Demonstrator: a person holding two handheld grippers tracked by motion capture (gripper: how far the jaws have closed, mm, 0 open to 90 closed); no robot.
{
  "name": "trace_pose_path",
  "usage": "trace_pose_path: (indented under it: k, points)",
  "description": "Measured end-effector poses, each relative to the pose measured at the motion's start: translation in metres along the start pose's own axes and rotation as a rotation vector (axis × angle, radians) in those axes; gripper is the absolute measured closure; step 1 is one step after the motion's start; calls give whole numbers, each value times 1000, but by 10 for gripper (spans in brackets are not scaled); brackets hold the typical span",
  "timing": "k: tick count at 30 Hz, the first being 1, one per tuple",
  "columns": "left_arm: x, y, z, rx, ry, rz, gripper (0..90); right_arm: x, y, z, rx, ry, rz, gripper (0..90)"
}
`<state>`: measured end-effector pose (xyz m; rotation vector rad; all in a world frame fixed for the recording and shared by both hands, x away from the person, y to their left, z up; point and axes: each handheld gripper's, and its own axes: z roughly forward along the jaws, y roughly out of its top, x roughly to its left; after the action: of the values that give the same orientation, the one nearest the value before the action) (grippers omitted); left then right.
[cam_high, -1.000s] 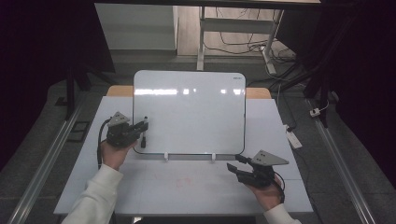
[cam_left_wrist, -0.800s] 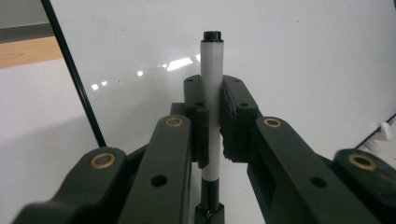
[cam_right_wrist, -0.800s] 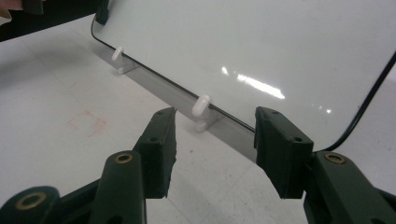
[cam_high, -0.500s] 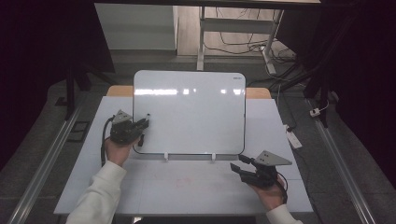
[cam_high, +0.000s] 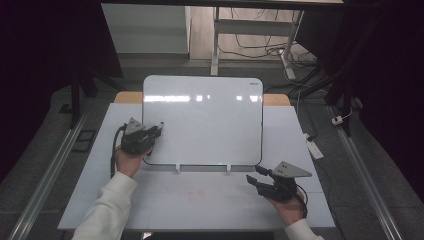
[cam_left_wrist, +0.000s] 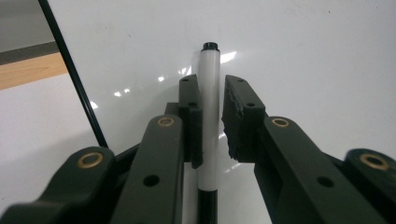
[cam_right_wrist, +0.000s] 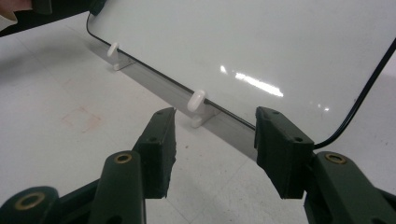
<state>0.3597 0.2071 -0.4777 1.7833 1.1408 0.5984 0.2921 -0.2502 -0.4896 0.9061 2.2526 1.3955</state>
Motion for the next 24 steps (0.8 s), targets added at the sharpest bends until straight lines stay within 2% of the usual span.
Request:
trace_pose_path:
  k: [5,12,15,24]
  points:
    - [-2,2,-9,-29,-21,6,655,-2,0,0,3,-2,-1,478]
    - [-3,0,-24,-1,-124,14,461,-7,-3,-1,3,-14,-3,471]
    - [-6,-3,-32,16,-152,26,396,-9,-4,-2,2,-17,-7,468]
    - [-13,-24,-59,68,-219,45,313,-19,-9,-10,5,-44,-26,436]
